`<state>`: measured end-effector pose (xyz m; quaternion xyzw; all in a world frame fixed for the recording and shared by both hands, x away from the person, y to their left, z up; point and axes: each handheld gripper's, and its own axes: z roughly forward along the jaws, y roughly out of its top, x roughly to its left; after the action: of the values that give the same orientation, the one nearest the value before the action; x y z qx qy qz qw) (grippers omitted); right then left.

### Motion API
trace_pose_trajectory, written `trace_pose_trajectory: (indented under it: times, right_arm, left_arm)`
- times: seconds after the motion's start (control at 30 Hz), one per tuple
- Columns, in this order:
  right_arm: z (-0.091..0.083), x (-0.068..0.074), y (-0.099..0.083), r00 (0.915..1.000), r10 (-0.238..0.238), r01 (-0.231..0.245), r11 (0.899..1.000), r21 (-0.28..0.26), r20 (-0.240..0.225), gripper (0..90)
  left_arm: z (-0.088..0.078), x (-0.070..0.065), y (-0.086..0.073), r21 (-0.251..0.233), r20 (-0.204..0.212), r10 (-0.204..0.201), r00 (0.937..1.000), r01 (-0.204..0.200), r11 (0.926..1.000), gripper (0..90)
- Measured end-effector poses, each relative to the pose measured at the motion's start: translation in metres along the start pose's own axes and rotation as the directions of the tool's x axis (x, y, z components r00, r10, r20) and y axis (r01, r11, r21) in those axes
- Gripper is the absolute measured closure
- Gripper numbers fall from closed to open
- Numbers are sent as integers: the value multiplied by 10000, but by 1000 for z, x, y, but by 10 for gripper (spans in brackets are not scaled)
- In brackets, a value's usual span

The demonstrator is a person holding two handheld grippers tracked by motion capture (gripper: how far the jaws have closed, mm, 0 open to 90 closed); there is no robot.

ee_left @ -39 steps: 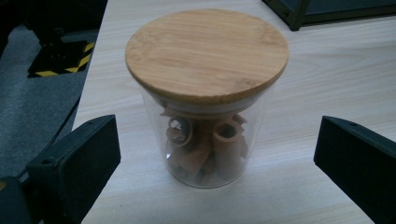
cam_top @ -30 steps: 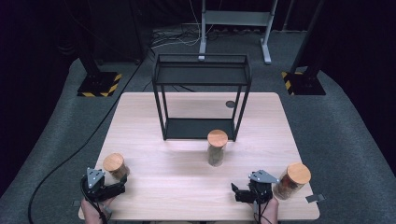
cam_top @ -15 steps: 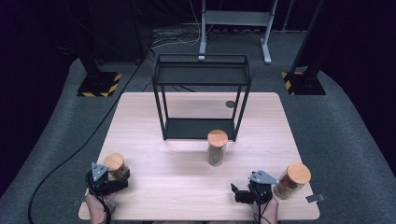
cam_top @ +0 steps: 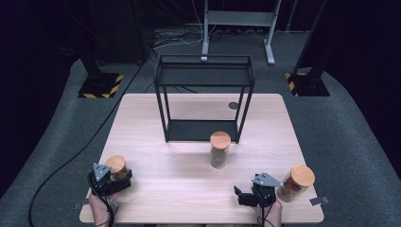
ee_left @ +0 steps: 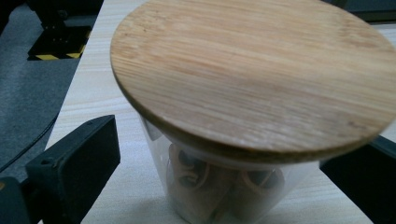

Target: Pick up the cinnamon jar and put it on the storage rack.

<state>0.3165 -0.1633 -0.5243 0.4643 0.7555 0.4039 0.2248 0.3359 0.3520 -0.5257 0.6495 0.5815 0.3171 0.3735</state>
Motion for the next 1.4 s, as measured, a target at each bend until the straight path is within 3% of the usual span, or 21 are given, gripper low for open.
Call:
trace_pose_trajectory:
  times: [0.1,0.3,0.43,0.9,1.4]
  right_arm:
    - [-1,-1,0,10000,50,-50,10000,-69,-14,27]
    - [-1,-1,-1,10000,13,-14,9999,-135,-69,27]
    - [-1,-1,0,9999,50,-51,9999,-106,-143,26]
    - [0,-2,0,9996,57,-57,10000,1,-264,24]
    - [0,-2,0,9995,101,-101,9999,-18,-288,24]
  left_arm:
    - [-2,1,-1,-60,63,-33,10000,34,10000,130]
    - [-4,0,-2,-200,160,59,9999,-56,9998,241]
    - [-5,0,-2,-193,57,103,9999,-102,9998,244]
    - [-11,6,-2,-250,266,34,9996,-27,9997,246]
    - [-16,-7,8,-450,600,494,9970,-468,9979,246]
